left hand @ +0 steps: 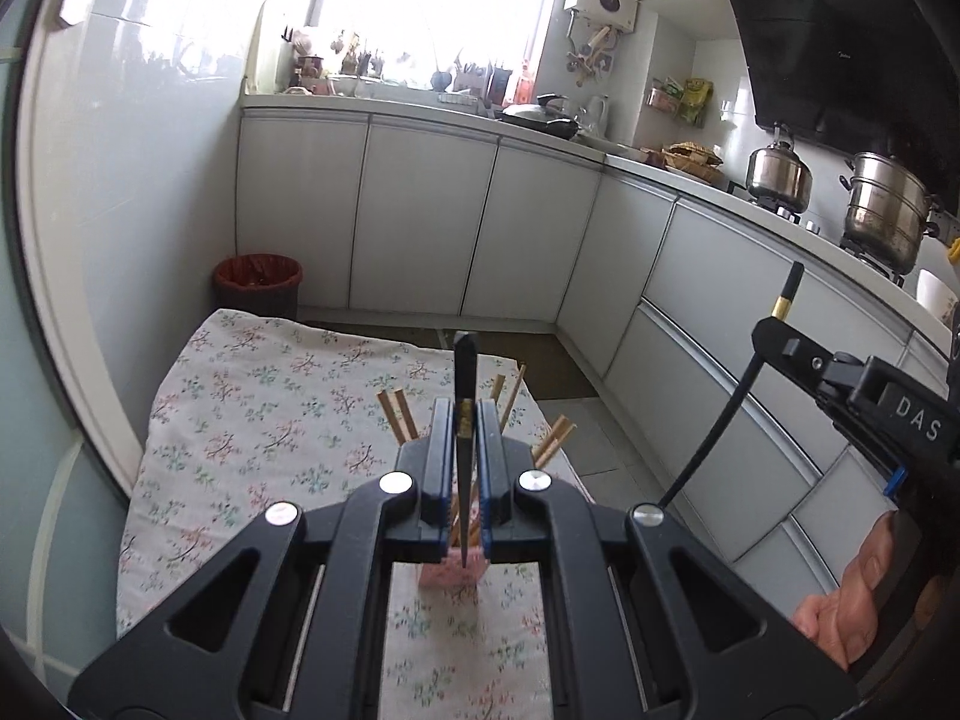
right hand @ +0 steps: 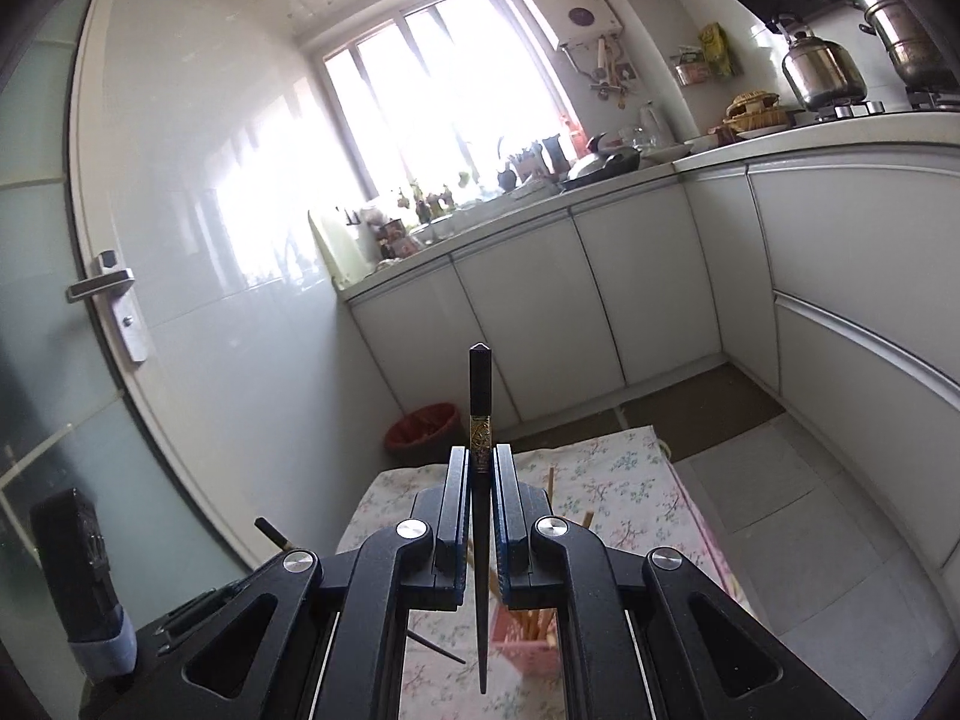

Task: Organize utensils
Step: 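Carry both black chopsticks upright over the pink mesh cup, then lower the black chopsticks into the pink cup and open both grippers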

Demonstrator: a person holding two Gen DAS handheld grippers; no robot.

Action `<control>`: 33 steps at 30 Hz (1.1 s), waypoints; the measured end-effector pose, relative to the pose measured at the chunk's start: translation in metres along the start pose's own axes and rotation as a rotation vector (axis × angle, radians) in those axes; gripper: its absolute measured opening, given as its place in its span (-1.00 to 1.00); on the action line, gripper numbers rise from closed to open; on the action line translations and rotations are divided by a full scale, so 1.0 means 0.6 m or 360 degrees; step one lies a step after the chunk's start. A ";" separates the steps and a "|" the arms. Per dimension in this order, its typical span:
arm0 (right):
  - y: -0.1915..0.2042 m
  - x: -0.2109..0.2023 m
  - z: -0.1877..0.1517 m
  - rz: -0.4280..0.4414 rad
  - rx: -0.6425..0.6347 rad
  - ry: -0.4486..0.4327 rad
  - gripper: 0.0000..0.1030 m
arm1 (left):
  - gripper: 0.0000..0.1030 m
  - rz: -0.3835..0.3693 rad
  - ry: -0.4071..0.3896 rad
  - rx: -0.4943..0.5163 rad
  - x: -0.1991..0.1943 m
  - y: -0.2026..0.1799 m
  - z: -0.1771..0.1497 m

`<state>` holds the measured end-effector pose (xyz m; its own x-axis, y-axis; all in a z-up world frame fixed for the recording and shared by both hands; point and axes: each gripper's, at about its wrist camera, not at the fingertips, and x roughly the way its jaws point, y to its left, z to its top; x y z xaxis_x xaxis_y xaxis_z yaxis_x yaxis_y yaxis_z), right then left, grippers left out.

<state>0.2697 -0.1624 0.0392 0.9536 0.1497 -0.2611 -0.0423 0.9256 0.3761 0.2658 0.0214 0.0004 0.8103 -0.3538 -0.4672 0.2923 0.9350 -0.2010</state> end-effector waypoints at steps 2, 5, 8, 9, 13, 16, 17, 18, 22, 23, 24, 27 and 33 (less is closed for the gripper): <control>-0.006 0.025 -0.004 -0.0007 0.0002 0.0000 -0.86 | -0.85 0.0002 0.0010 0.0000 0.019 -0.001 0.000; -0.012 0.055 -0.013 -0.0019 -0.0004 0.0003 -0.86 | -0.85 0.0016 0.0012 0.0009 0.050 -0.001 -0.003; -0.015 0.083 -0.025 -0.0047 -0.0031 -0.0001 -0.86 | -0.85 0.0027 0.0007 0.0020 0.080 -0.003 -0.010; -0.017 0.093 -0.031 -0.0052 -0.0040 0.0001 -0.86 | -0.85 0.0026 0.0004 0.0038 0.090 -0.006 -0.014; -0.021 0.127 -0.050 -0.0050 -0.0045 0.0037 -0.86 | -0.84 0.0025 0.0094 0.0102 0.127 -0.014 -0.043; -0.018 0.145 -0.061 -0.0060 -0.0074 0.0042 -0.86 | -0.81 -0.0003 0.0019 0.0064 0.098 -0.003 -0.045; -0.017 0.150 -0.064 -0.0063 -0.0086 0.0036 -0.86 | -0.75 0.0001 -0.0017 0.0053 0.085 0.000 -0.042; -0.016 0.153 -0.066 -0.0064 -0.0094 0.0033 -0.86 | -0.65 0.0008 -0.0060 0.0034 0.066 0.006 -0.037; -0.006 0.169 -0.072 -0.0078 -0.0119 0.0002 -0.86 | -0.43 0.0088 -0.0173 -0.0009 0.028 0.027 -0.029; -0.002 0.173 -0.074 -0.0082 -0.0129 -0.0014 -0.86 | -0.43 0.0098 -0.0188 -0.0021 0.021 0.034 -0.029; 0.001 0.176 -0.075 -0.0084 -0.0137 -0.0023 -0.86 | -0.43 0.0110 -0.0195 -0.0035 0.016 0.042 -0.029; 0.015 0.190 -0.087 -0.0086 -0.0171 -0.0054 -0.86 | -0.43 0.0148 -0.0185 -0.0069 0.014 0.063 -0.033; 0.013 0.242 -0.139 -0.0130 -0.0211 -0.0086 -0.83 | -0.35 0.0268 -0.0172 -0.0127 0.008 0.096 -0.048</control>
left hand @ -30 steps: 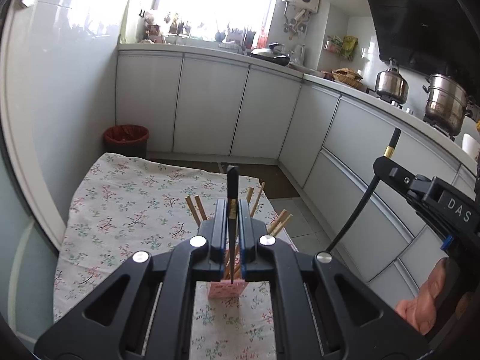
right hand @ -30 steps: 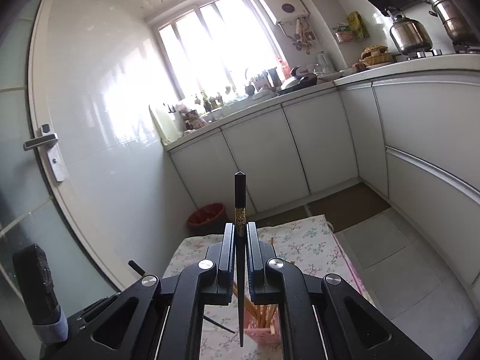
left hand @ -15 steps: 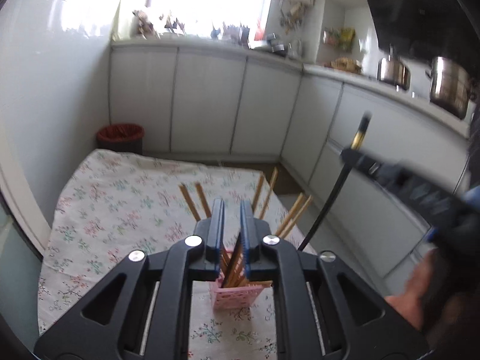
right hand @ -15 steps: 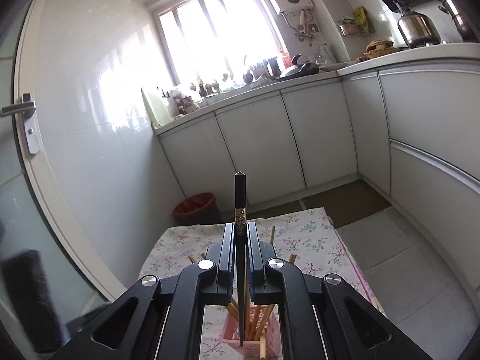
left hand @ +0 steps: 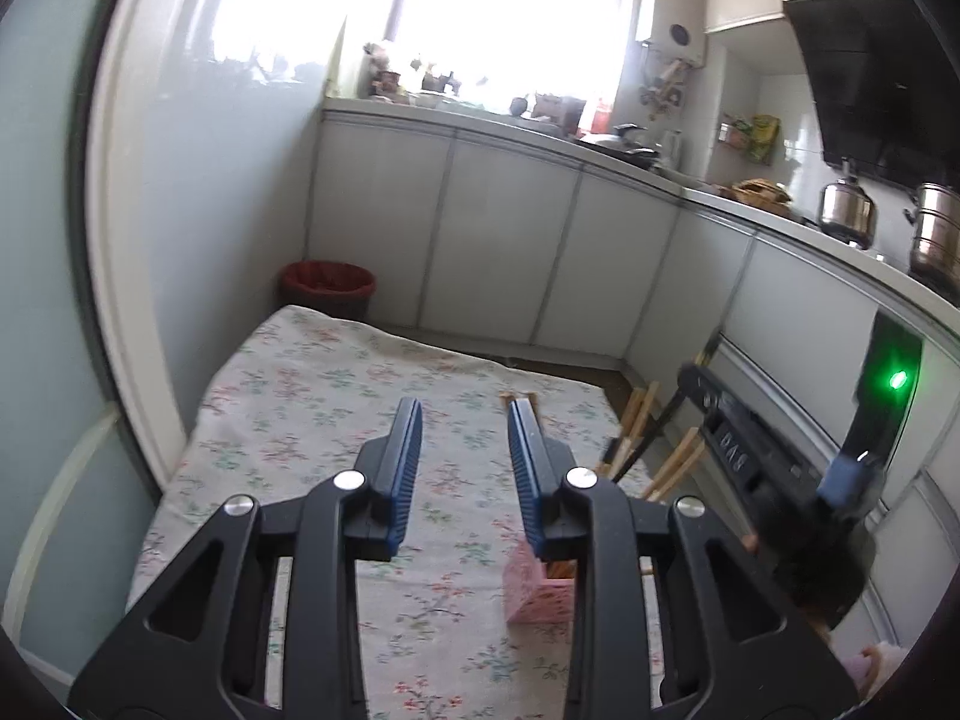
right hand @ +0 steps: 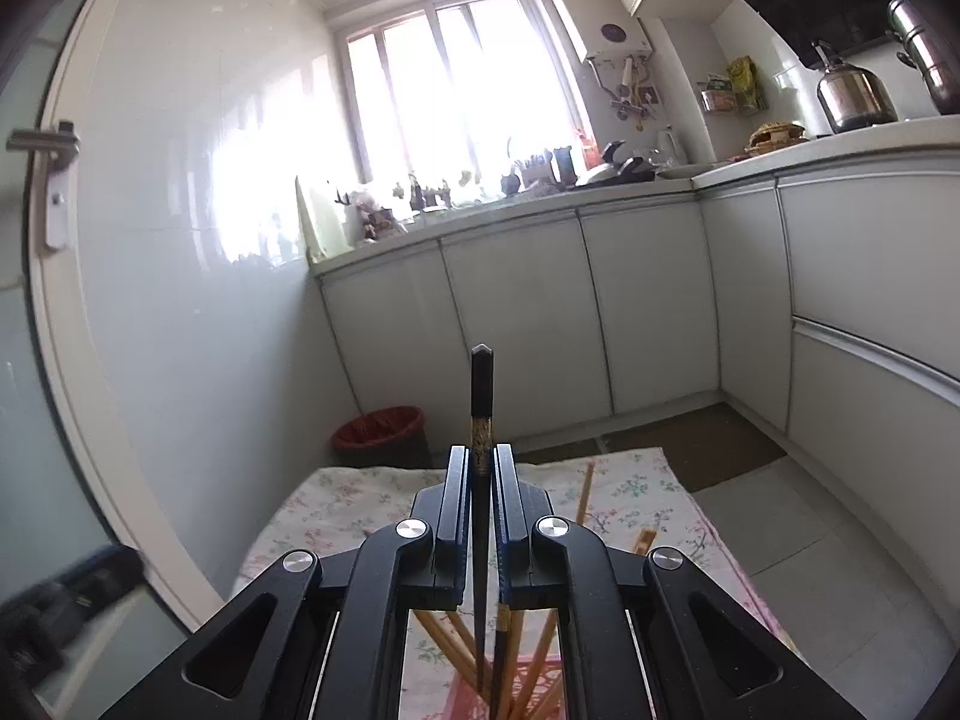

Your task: Organize utensils

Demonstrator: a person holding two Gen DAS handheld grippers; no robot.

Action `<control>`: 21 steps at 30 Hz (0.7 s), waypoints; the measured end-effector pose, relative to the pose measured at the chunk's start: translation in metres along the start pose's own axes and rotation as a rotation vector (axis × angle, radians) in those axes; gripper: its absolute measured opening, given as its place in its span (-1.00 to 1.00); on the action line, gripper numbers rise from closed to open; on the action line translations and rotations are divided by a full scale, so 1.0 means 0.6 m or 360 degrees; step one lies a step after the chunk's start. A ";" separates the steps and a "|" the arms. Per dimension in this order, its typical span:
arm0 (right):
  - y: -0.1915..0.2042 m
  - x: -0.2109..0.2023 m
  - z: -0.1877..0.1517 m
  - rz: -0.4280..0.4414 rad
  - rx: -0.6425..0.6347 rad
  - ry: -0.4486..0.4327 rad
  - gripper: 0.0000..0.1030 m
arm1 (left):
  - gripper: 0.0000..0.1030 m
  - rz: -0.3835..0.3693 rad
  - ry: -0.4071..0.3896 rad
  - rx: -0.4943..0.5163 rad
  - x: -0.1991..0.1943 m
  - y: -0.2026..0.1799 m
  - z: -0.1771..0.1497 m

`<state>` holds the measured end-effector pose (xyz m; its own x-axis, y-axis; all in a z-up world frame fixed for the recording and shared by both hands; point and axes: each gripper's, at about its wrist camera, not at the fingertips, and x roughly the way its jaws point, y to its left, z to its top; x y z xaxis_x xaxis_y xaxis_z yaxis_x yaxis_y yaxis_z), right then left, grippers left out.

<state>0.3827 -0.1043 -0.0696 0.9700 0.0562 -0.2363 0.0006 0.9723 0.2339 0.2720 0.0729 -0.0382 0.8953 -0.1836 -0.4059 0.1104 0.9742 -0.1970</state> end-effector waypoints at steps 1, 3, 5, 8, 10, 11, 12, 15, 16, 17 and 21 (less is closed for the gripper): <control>-0.003 -0.001 -0.002 0.0001 0.0018 0.0017 -0.81 | -0.30 0.0032 -0.0019 0.0011 -0.007 0.001 0.002; -0.006 -0.020 0.001 0.0000 0.0042 0.0003 -0.71 | 0.01 0.0062 -0.0061 0.0025 -0.020 0.003 0.004; -0.001 -0.055 0.012 -0.0004 0.0017 -0.0047 -0.43 | 0.23 0.0098 -0.0101 0.0016 -0.037 0.004 0.007; 0.006 -0.119 0.025 -0.0043 -0.0006 -0.0128 0.14 | 0.35 0.0152 -0.0127 0.0035 -0.061 -0.005 0.008; 0.010 -0.159 0.031 -0.0070 -0.0030 -0.0157 0.23 | 0.35 0.0165 -0.0118 0.0048 -0.072 -0.010 0.008; 0.011 -0.180 0.033 -0.0095 -0.0042 -0.0158 0.28 | 0.37 0.0159 -0.0117 0.0046 -0.081 -0.013 0.009; 0.010 -0.194 0.035 -0.0113 -0.0041 -0.0155 0.39 | 0.44 0.0164 -0.0116 0.0041 -0.090 -0.017 0.008; 0.000 -0.238 0.037 -0.0188 -0.0019 -0.0130 0.60 | 0.62 0.0161 -0.0135 0.0034 -0.116 -0.031 0.005; -0.005 -0.252 0.036 -0.0225 -0.0024 -0.0103 0.70 | 0.63 0.0159 -0.0136 0.0038 -0.125 -0.037 0.004; -0.008 -0.261 0.036 -0.0254 -0.0036 -0.0081 0.71 | 0.63 0.0157 -0.0135 0.0042 -0.130 -0.041 0.002; -0.018 -0.298 0.030 -0.0329 -0.0058 0.0008 0.86 | 0.75 0.0140 -0.0108 0.0070 -0.157 -0.060 -0.006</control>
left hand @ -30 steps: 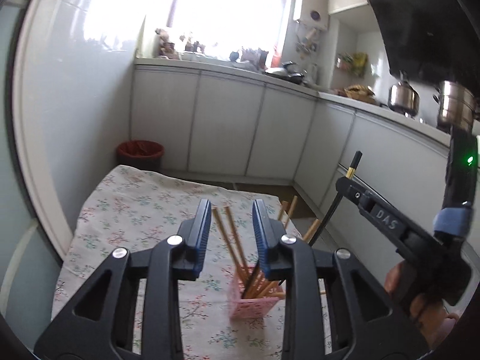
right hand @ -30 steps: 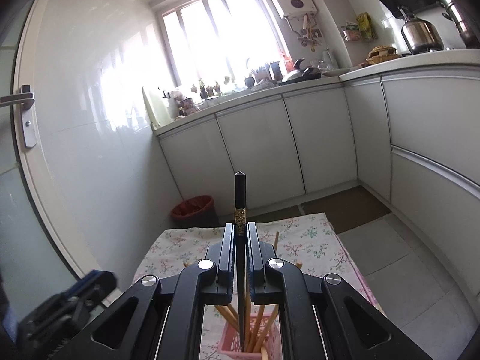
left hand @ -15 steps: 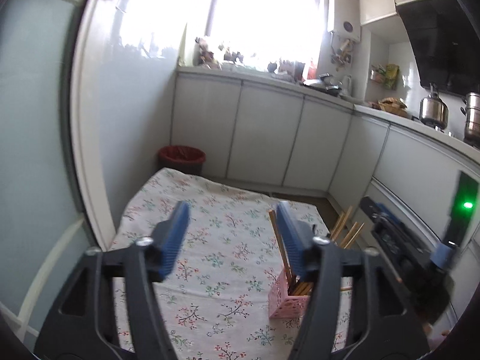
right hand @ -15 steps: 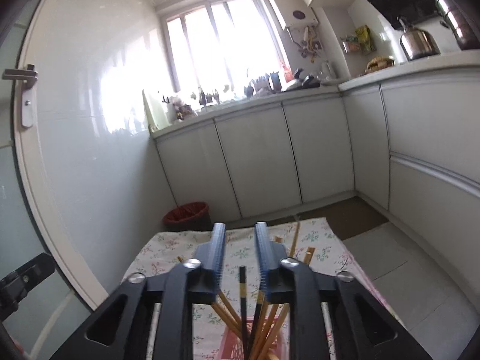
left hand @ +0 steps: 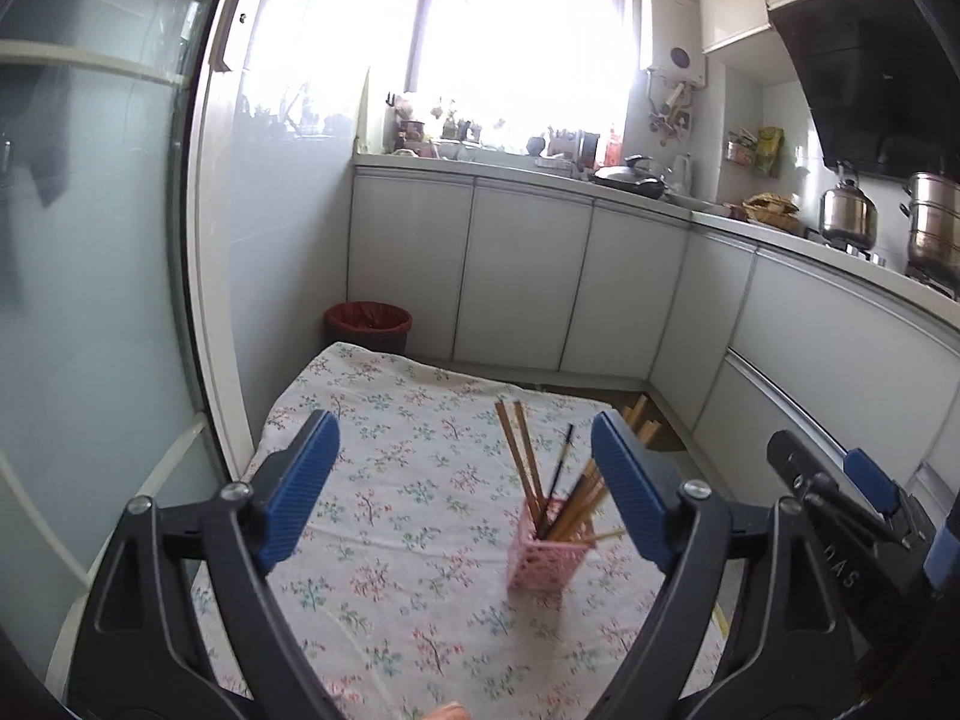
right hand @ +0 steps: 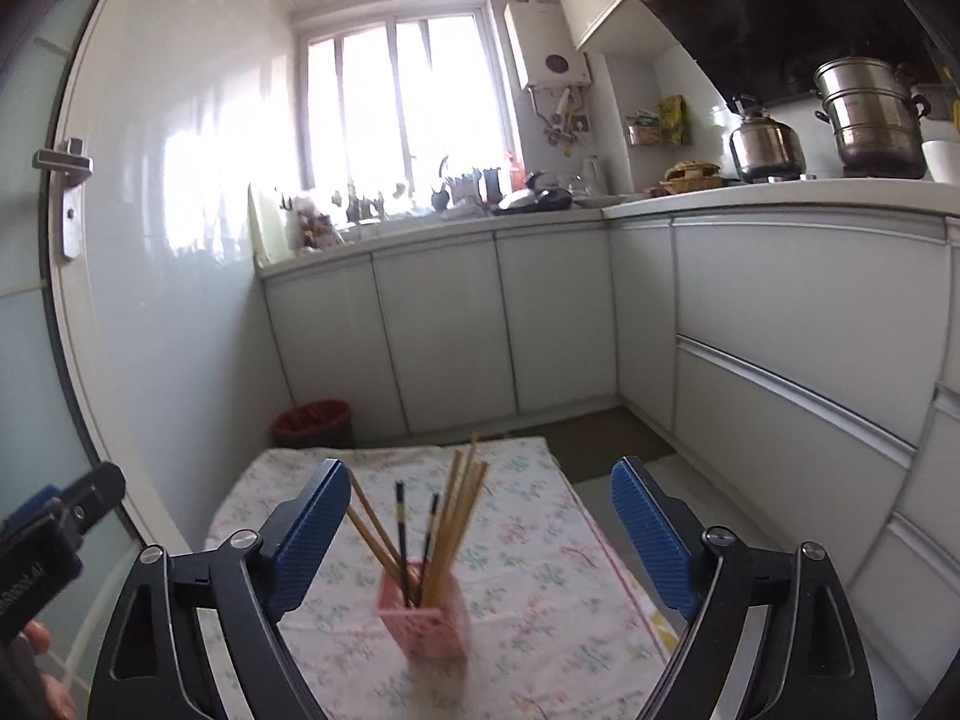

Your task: Organize utensils

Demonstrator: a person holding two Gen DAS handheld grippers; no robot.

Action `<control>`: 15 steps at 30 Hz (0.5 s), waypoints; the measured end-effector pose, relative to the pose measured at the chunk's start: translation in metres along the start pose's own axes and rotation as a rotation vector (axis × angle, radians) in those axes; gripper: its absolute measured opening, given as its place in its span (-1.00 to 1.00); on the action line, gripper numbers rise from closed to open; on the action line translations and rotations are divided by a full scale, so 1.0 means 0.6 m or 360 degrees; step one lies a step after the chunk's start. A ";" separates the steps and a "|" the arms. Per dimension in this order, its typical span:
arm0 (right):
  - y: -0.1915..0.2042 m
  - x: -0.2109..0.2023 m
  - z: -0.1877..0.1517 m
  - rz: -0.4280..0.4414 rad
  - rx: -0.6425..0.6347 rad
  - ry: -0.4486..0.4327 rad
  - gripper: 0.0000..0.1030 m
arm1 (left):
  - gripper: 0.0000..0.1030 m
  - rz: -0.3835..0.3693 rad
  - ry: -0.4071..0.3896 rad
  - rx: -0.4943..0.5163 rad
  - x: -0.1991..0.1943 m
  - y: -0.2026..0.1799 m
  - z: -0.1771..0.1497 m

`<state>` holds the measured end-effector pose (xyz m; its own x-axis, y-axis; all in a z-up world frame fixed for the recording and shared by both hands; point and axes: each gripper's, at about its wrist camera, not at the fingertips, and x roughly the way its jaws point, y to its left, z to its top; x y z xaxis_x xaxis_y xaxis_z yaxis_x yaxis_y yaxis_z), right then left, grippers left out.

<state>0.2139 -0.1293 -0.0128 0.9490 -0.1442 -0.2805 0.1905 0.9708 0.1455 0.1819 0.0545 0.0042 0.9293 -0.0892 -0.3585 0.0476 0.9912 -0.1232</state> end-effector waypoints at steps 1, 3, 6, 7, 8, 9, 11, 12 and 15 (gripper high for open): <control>-0.007 -0.011 -0.002 -0.0011 0.0011 0.0011 0.92 | 0.78 0.0003 0.0006 0.0009 -0.008 -0.004 -0.002; -0.015 -0.032 -0.003 -0.0028 0.0026 0.0015 0.99 | 0.91 0.0010 0.0008 0.0026 -0.024 -0.010 -0.005; -0.027 -0.066 -0.003 -0.0082 0.0033 0.0030 1.00 | 0.98 0.0050 0.0002 0.0069 -0.054 -0.028 -0.015; -0.032 -0.077 -0.005 -0.0098 0.0035 0.0060 1.00 | 0.99 0.0069 0.0005 0.0084 -0.063 -0.034 -0.018; -0.036 -0.084 -0.006 -0.0117 0.0037 0.0089 1.00 | 0.99 0.0082 0.0010 0.0093 -0.068 -0.038 -0.021; -0.038 -0.089 -0.008 -0.0130 0.0038 0.0121 1.00 | 0.99 0.0097 0.0024 0.0101 -0.076 -0.043 -0.023; -0.051 -0.109 -0.015 -0.0140 0.0051 0.0189 1.00 | 0.99 0.0106 0.0066 0.0103 -0.091 -0.054 -0.030; -0.056 -0.117 -0.018 -0.0148 0.0065 0.0203 1.00 | 0.99 0.0083 0.0082 0.0098 -0.097 -0.056 -0.034; -0.079 -0.153 -0.029 -0.0164 0.0111 0.0219 1.00 | 0.99 0.0051 0.0111 0.0084 -0.121 -0.064 -0.045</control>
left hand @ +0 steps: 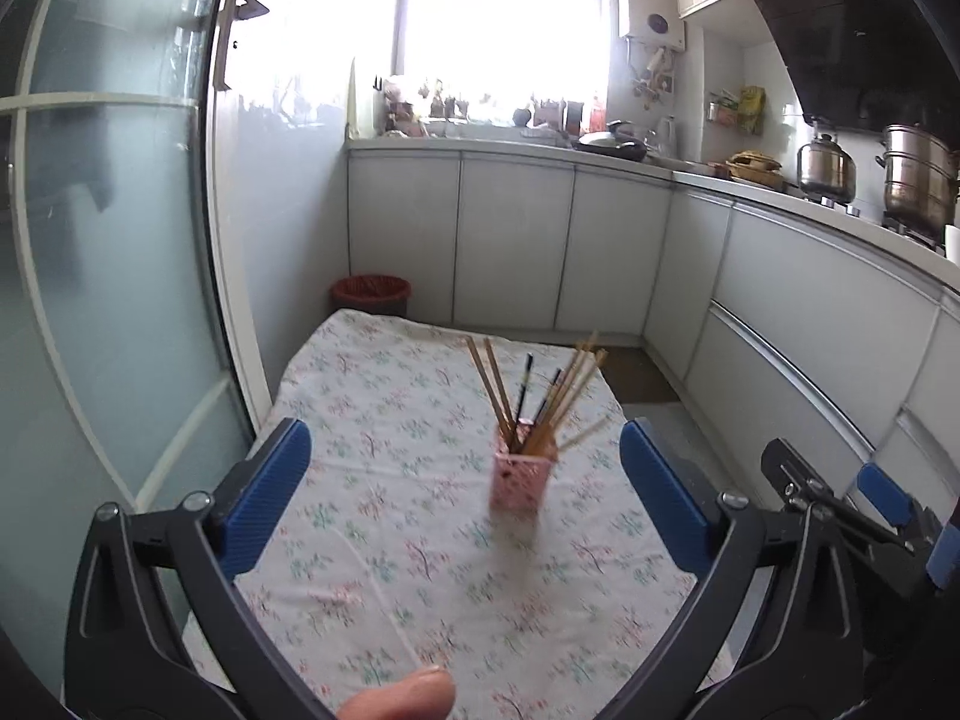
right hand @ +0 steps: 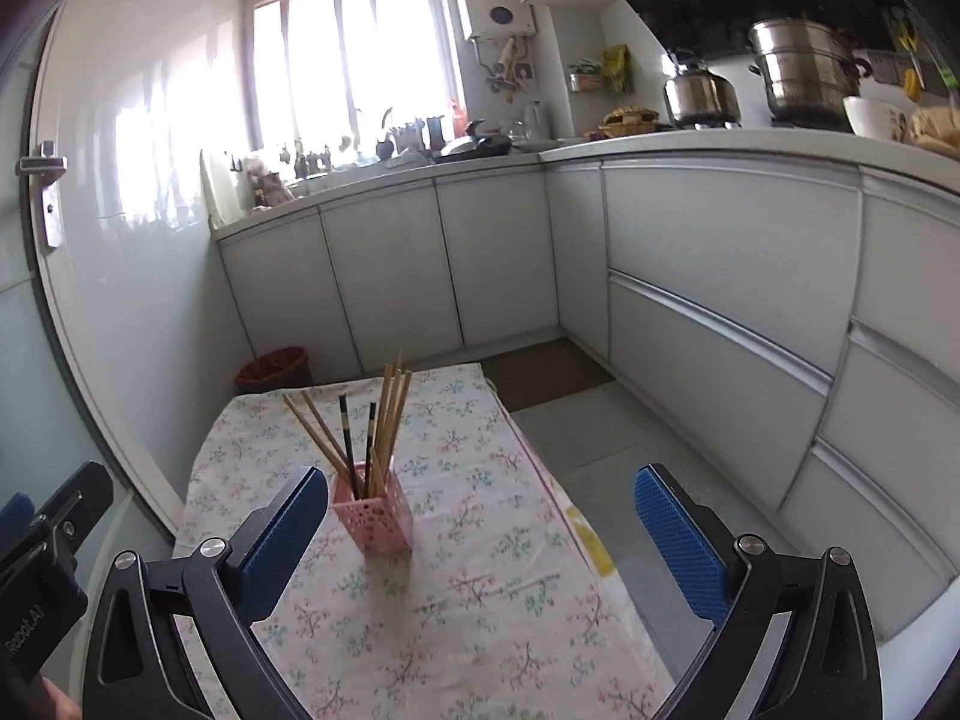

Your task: Organize utensils

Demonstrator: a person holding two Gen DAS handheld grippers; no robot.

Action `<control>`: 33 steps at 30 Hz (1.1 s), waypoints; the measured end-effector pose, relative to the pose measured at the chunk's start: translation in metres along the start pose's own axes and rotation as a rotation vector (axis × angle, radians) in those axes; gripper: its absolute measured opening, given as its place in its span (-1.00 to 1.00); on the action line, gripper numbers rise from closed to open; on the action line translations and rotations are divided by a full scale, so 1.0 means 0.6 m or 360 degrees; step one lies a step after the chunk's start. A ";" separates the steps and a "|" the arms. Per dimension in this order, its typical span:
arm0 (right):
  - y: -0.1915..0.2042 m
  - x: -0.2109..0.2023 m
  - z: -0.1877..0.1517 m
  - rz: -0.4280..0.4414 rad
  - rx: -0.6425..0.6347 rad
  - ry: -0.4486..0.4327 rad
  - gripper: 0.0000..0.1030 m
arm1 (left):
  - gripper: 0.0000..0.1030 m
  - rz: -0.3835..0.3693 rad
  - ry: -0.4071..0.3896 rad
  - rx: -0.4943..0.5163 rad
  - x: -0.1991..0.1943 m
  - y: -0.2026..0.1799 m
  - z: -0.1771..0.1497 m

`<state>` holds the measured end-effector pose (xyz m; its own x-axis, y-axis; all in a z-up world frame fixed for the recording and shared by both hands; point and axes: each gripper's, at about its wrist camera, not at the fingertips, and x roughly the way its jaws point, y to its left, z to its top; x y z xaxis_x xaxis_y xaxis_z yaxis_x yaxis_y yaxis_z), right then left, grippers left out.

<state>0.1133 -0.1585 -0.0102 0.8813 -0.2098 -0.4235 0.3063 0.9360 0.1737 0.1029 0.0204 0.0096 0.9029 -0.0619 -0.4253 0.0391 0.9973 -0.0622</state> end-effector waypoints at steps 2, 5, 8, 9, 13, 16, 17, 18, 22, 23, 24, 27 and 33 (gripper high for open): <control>-0.011 -0.018 -0.002 -0.0020 0.0000 0.0003 1.00 | 0.99 0.0039 -0.0020 -0.0009 -0.016 -0.002 -0.006; -0.022 -0.045 -0.001 -0.0039 -0.0009 0.0001 1.00 | 0.99 0.0084 -0.0012 -0.0020 -0.027 -0.006 -0.013; -0.023 -0.068 0.000 -0.0048 -0.0054 -0.0004 1.00 | 0.99 0.0084 -0.0012 -0.0015 -0.036 -0.012 -0.017; -0.023 -0.074 0.000 -0.0050 -0.0069 -0.0007 1.00 | 0.99 0.0081 -0.0014 -0.0017 -0.038 -0.014 -0.017; -0.027 -0.086 0.002 -0.0091 -0.0077 -0.0029 1.00 | 0.99 0.0081 -0.0025 -0.0010 -0.046 -0.019 -0.018; -0.034 -0.084 0.004 -0.0079 -0.0049 -0.0009 1.00 | 0.99 0.0079 -0.0022 0.0008 -0.048 -0.021 -0.018; -0.035 -0.082 0.005 -0.0076 -0.0049 0.0001 1.00 | 0.99 0.0079 -0.0025 0.0009 -0.048 -0.022 -0.018; -0.035 -0.081 0.004 -0.0075 -0.0049 0.0005 1.00 | 0.99 0.0076 -0.0025 0.0010 -0.048 -0.021 -0.018; -0.035 -0.079 0.002 -0.0073 -0.0044 0.0011 1.00 | 0.99 0.0072 -0.0012 0.0014 -0.046 -0.021 -0.020; -0.034 -0.080 0.003 -0.0074 -0.0047 0.0008 1.00 | 0.99 0.0072 -0.0011 0.0011 -0.046 -0.021 -0.021; -0.034 -0.080 0.003 -0.0077 -0.0047 0.0005 1.00 | 0.99 0.0073 -0.0011 0.0009 -0.047 -0.020 -0.021; -0.034 -0.079 0.003 -0.0077 -0.0045 0.0005 1.00 | 0.99 0.0077 -0.0014 0.0008 -0.049 -0.021 -0.021; -0.034 -0.078 0.003 -0.0056 -0.0040 0.0030 1.00 | 0.99 0.0073 -0.0017 0.0010 -0.052 -0.023 -0.021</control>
<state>0.0664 -0.1683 0.0080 0.8633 -0.2374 -0.4454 0.3275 0.9350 0.1364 0.0690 0.0082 0.0122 0.9084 -0.0158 -0.4178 0.0003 0.9993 -0.0370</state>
